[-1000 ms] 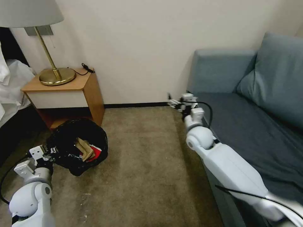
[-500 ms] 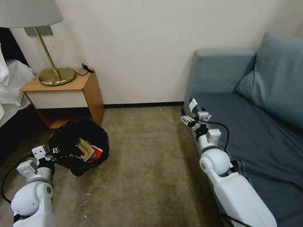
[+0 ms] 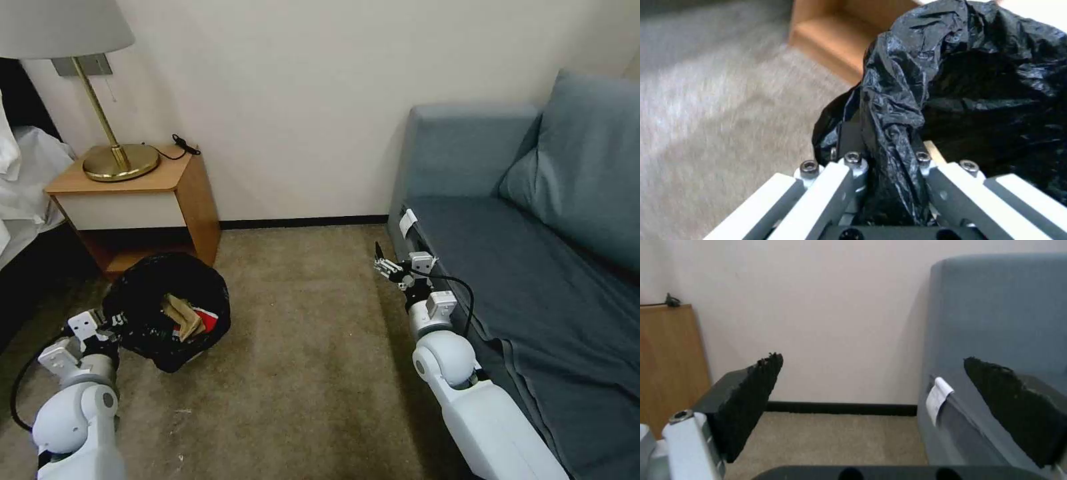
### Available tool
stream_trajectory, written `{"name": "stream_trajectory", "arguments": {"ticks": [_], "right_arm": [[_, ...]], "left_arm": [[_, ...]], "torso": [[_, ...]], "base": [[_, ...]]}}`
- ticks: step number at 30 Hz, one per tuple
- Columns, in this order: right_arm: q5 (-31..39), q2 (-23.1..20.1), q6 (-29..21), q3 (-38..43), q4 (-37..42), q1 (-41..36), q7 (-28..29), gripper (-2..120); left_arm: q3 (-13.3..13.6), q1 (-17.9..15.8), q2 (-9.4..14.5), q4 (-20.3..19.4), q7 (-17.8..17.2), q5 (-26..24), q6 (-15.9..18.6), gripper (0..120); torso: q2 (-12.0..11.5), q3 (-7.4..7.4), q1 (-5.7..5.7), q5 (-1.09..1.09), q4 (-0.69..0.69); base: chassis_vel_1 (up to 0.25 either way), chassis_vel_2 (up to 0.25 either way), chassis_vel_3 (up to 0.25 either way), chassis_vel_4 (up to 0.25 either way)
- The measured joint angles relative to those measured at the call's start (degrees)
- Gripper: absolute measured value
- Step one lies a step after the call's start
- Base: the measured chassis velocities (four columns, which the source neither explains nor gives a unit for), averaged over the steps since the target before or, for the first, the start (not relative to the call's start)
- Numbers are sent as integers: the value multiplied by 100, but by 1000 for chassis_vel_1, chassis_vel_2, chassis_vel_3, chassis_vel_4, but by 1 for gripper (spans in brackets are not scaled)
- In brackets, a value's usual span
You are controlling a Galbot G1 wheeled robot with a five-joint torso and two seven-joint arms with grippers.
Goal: Pick up the trash bin, then pick up the garbage on the floor and place it into the trash bin.
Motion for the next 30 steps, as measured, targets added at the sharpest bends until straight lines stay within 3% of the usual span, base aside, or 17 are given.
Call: {"name": "stream_trajectory", "arguments": {"ticks": [2, 3, 4, 13, 19, 24, 27, 28, 30], "right_arm": [[-17, -48, 101, 48, 20, -70, -88, 100], [-17, -48, 101, 48, 20, -70, -88, 100], [-34, -69, 172, 86, 24, -117, -154, 100], [-72, -93, 426, 235, 45, -302, -385, 100], [-130, -117, 542, 296, 42, -381, -521, 100], [-149, -115, 626, 280, -12, -460, -632, 100], [-155, -110, 644, 277, -26, -460, -650, 100], [-155, -105, 665, 265, -49, -452, -663, 100], [-155, -108, 685, 256, -64, -442, -691, 100]], "left_arm": [[-12, -336, 84, 487, -518, -758, -86, 4], [-12, -336, 84, 487, -518, -758, -86, 4], [-19, -542, 141, 788, -655, -1009, -225, 4], [-7, -1049, 325, 1618, -653, -1315, -437, 4], [17, -1066, 322, 1669, -539, -1174, -435, 4], [22, -1043, 321, 1619, -415, -949, -431, 24], [20, -1034, 321, 1604, -414, -940, -431, 27], [11, -1016, 321, 1576, -414, -930, -427, 37], [2, -990, 324, 1532, -416, -928, -420, 42]], "torso": [[0, 0, 0, 1, 1], [0, 0, 0, 1, 1], [0, 0, 0, -1, -2], [0, 0, 0, 2, -1], [0, 0, 0, 2, -1], [0, 0, 0, 2, -1], [0, 0, 0, 2, -1], [0, 0, 0, 2, -1], [0, 0, 0, 1, -1]], "base": [[0, 0, 0, 0], [0, 0, 0, 0], [0, 0, 0, 0], [0, 0, 0, 0], [0, 0, 0, 0], [0, 0, 0, 0], [0, 0, 0, 0], [0, 0, 0, 0], [0, 0, 0, 0]]}}
